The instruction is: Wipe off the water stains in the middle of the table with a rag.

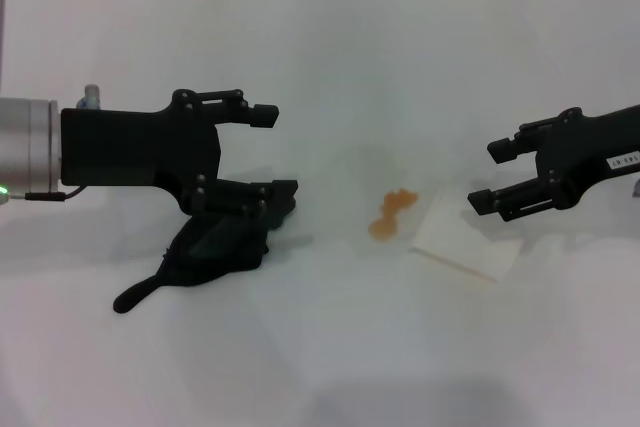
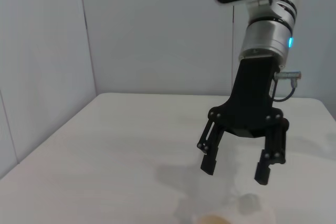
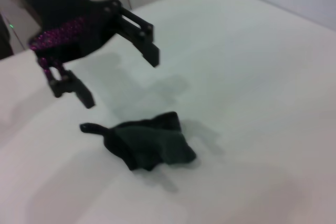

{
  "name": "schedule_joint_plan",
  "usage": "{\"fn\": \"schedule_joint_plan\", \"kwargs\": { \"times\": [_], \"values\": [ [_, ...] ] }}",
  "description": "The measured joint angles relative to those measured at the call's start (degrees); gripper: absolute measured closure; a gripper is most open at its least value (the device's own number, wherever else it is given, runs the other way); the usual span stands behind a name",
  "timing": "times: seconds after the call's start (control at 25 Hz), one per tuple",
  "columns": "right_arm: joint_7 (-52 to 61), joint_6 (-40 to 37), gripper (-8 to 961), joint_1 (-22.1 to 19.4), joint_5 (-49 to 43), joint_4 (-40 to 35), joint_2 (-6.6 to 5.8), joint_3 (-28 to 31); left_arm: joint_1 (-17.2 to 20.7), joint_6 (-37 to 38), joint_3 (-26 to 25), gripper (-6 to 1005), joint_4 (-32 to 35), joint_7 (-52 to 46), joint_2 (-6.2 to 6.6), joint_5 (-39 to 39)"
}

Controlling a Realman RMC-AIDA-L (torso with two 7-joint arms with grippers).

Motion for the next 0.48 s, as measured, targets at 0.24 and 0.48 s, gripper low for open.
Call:
{"fn": "schedule_joint_plan", "kwargs": {
  "times": [0.24, 0.48],
  "values": [
    [7.6, -0.5, 182, 2.1, -6.6, -3.2, -0.13, -3.5, -0.1, 0.0, 0.0, 151, 0.0, 0.0, 0.12, 0.2],
    [11.2, -1.5, 182, 2.6, -10.8, -5.5, 0.00, -7.0, -0.2, -0.2, 0.0, 151, 0.0, 0.0, 0.17, 0.2]
  ]
}}
